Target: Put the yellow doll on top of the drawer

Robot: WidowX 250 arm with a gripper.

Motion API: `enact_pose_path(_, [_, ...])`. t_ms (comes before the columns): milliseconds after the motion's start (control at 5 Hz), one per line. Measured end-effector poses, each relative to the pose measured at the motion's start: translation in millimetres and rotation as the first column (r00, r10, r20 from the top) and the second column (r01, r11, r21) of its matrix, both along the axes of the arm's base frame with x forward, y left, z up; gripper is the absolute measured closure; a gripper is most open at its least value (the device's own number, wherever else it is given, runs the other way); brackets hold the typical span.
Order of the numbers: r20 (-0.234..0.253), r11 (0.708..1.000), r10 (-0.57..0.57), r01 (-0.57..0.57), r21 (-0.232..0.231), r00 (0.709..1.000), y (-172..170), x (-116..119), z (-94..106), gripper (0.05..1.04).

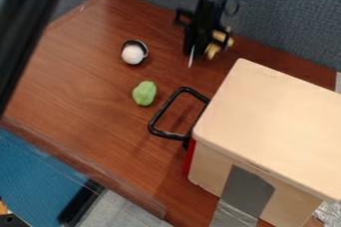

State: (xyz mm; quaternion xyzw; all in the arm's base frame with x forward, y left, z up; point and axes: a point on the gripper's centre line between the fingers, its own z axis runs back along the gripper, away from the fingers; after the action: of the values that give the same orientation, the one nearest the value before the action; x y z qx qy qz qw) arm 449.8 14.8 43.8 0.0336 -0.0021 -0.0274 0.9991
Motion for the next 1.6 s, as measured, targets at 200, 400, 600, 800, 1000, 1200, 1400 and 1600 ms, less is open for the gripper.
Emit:
enact_pose_path(200, [0.089,0.999,-0.033,0.035,-0.024,0.995,-8,-18,53.9,0.992])
enact_pose_path(400, [0.174,0.994,-0.09,0.098,-0.038,0.981,-27,-45,104.2,0.994])
enact_pose_path(600, [0.229,0.983,-0.147,0.167,-0.069,0.962,-52,-87,142.3,0.994])
enact_pose_path(800, [0.203,0.968,-0.218,0.238,-0.081,0.954,-79,-130,142.5,0.994])
enact_pose_path(1000, [0.168,0.947,-0.3,0.314,-0.07,0.939,-105,-160,130.4,0.994])
enact_pose_path(1200, [0.127,0.93,-0.355,0.363,-0.052,0.926,-122,-177,110.1,0.994])
enact_pose_path(1400, [0.077,0.931,-0.361,0.364,-0.029,0.929,-126,-176,88.7,0.994])
enact_pose_path(1600, [0.03,0.933,-0.36,0.36,-0.011,0.933,-129,-174,68.3,0.962])
